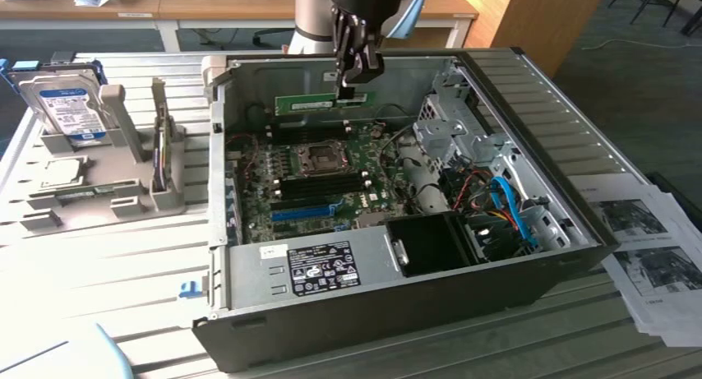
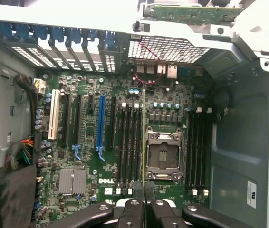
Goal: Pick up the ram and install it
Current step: 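Insert the ram into the slot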
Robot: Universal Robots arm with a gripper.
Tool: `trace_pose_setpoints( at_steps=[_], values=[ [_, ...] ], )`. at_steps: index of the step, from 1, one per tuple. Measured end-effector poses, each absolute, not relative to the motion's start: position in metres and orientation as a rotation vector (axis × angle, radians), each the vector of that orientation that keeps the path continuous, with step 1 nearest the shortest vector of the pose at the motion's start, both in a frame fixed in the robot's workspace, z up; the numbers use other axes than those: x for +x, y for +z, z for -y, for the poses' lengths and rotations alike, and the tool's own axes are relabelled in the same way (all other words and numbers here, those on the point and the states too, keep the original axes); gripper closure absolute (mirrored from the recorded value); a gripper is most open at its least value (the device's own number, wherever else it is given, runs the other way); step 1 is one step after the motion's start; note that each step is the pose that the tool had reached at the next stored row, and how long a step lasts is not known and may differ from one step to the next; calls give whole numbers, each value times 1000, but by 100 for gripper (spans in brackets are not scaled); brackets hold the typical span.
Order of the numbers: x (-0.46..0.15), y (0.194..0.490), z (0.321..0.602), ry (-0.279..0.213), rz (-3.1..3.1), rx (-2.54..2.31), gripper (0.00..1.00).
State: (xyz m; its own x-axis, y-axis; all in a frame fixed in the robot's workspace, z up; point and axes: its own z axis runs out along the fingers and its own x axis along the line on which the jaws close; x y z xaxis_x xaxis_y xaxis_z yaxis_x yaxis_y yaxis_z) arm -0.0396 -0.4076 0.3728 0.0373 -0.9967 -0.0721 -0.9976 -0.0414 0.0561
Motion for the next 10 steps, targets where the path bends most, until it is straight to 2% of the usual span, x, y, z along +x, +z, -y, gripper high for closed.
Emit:
trace_pose_setpoints(
  at_steps=[10],
  values=[
    [-40,373,414,142,-2169,-2256,89]
  ],
)
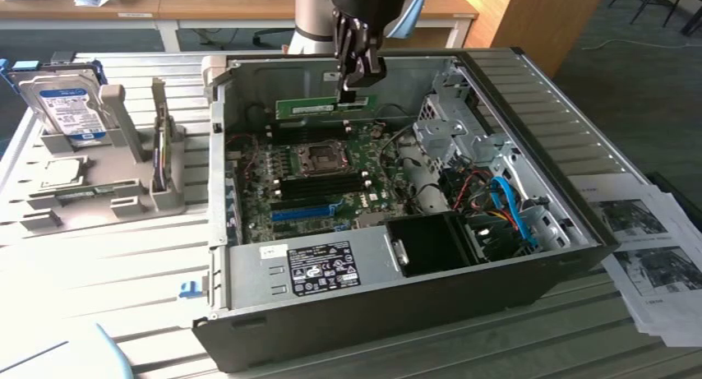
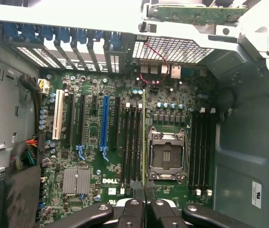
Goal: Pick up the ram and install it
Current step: 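Insert the ram into the slot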
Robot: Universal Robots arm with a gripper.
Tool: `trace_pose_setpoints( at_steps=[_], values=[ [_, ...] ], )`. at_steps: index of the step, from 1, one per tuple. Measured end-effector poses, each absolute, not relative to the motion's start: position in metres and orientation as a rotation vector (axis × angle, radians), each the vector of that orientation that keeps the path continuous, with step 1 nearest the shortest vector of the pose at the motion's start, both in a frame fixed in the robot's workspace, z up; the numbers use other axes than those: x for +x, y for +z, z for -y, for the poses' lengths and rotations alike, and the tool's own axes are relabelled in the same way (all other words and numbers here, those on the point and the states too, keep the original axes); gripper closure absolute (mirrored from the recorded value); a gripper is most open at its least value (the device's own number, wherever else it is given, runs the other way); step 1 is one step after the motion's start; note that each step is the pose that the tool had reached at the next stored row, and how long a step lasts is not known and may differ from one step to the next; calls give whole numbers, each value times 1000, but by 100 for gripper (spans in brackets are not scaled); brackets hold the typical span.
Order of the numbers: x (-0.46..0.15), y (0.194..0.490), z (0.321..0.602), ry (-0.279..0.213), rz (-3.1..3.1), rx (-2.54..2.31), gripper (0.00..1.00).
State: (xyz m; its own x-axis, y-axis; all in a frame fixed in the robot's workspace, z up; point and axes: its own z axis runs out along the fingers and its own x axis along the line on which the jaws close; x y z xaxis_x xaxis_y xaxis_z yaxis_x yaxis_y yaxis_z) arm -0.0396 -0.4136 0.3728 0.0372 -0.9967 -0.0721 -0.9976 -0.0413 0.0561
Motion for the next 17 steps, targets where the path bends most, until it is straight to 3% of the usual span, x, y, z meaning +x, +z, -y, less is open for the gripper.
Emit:
trace_pose_setpoints(
  at_steps=[17],
  values=[
    [-40,348,414,143,-2173,-2250,89]
  ],
)
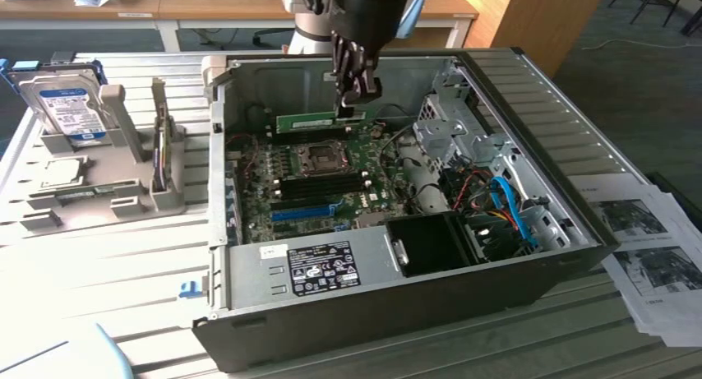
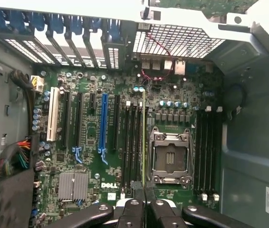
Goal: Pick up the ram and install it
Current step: 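Insert the ram into the slot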
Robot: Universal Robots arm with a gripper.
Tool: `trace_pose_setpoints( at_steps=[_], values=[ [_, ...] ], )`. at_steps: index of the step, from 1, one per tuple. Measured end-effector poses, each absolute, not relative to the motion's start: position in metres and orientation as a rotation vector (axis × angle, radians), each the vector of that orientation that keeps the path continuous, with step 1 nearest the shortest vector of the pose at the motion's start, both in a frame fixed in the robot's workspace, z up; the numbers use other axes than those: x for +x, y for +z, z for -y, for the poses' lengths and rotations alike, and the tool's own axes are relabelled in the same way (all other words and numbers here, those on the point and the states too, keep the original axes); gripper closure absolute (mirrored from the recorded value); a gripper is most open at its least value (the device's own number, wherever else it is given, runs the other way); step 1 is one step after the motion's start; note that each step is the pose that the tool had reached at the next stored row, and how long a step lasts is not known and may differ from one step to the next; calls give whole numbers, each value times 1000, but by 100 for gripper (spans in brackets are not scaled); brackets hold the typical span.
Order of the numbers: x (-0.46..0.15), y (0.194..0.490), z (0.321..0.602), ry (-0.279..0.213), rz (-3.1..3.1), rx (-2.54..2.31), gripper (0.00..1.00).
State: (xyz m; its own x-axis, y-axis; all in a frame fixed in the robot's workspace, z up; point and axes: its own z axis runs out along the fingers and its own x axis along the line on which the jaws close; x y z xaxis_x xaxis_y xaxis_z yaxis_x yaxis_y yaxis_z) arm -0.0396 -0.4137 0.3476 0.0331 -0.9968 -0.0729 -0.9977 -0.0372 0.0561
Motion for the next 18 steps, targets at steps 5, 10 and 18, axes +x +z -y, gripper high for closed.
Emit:
trace_pose_setpoints(
  at_steps=[5,10,18],
  values=[
    [-40,339,414,143,-2176,-2247,89],
    [-40,330,414,143,-2181,-2242,89],
    [-40,324,414,143,-2188,-2235,89]
  ],
)
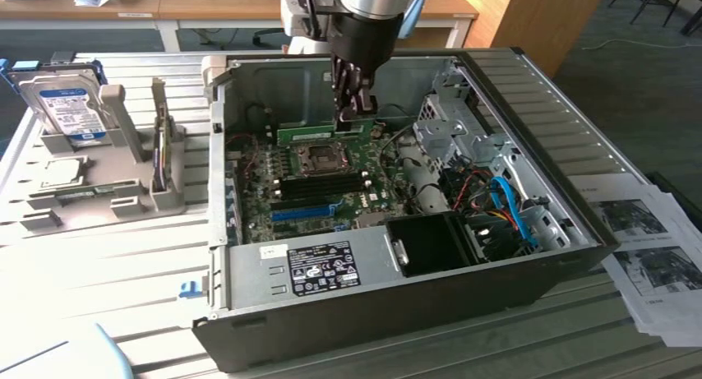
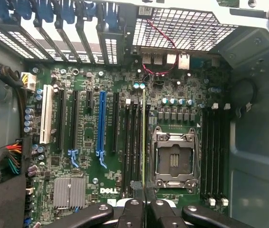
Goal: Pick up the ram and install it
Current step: 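Insert the ram into the slot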
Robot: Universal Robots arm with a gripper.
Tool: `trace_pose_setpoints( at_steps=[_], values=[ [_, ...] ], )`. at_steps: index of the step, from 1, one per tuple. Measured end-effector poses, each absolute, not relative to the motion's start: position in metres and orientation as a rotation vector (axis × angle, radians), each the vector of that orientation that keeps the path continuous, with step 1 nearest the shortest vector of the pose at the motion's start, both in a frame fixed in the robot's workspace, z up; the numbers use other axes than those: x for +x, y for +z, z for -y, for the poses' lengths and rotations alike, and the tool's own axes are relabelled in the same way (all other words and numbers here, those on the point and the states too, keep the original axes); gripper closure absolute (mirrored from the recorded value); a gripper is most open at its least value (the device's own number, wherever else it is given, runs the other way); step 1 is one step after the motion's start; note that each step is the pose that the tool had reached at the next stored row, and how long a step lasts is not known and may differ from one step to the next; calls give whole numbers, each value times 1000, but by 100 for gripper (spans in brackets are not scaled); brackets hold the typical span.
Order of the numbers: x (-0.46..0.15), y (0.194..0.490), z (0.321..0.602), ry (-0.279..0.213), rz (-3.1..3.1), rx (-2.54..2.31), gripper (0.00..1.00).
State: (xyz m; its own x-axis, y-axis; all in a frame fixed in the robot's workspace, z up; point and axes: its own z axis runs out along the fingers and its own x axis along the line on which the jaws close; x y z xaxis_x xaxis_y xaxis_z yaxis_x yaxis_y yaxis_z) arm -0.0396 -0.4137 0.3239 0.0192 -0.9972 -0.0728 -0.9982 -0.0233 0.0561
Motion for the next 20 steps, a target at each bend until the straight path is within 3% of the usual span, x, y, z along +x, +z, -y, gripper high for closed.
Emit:
trace_pose_setpoints(
  at_steps=[20],
  values=[
    [-40,319,414,143,-2218,-2203,89]
  ],
)
